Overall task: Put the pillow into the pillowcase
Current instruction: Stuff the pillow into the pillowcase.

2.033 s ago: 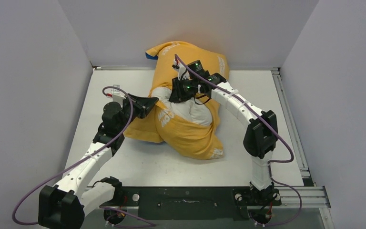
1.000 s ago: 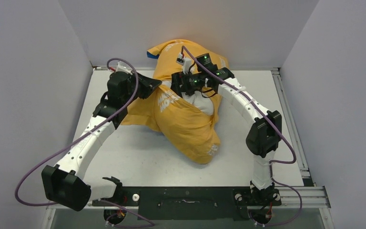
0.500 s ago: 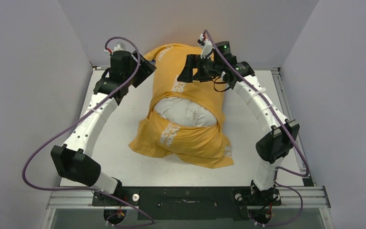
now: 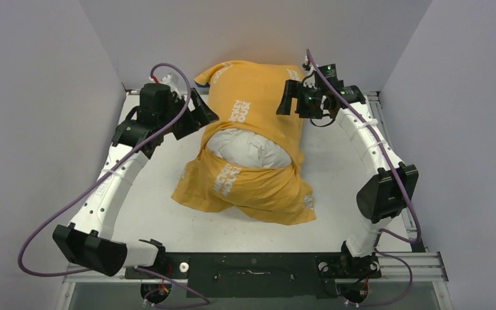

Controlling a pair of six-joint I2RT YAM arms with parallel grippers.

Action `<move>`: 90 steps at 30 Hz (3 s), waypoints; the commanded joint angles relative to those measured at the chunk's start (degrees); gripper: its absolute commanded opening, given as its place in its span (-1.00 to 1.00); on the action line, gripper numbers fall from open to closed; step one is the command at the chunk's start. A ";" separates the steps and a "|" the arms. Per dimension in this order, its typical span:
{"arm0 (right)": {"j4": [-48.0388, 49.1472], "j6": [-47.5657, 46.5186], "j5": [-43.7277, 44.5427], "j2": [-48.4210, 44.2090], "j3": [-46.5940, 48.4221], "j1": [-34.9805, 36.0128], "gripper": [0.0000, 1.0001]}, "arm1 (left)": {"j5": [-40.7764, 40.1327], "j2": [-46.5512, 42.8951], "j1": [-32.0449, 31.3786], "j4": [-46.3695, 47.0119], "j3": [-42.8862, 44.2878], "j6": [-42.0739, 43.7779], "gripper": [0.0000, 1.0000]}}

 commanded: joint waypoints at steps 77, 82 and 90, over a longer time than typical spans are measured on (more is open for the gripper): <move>4.28 1.35 -14.39 31.28 21.08 17.21 -0.07 | 1.40 -14.11 -0.49 31.40 -18.21 -3.40 -1.00; -8.20 -6.83 -12.52 35.22 15.27 22.76 -0.18 | 0.88 -13.96 -0.85 40.94 -13.91 -7.10 -1.00; -4.67 -6.83 -21.07 27.33 11.67 21.62 0.18 | 0.78 -6.61 -2.39 25.30 -0.41 2.48 -0.59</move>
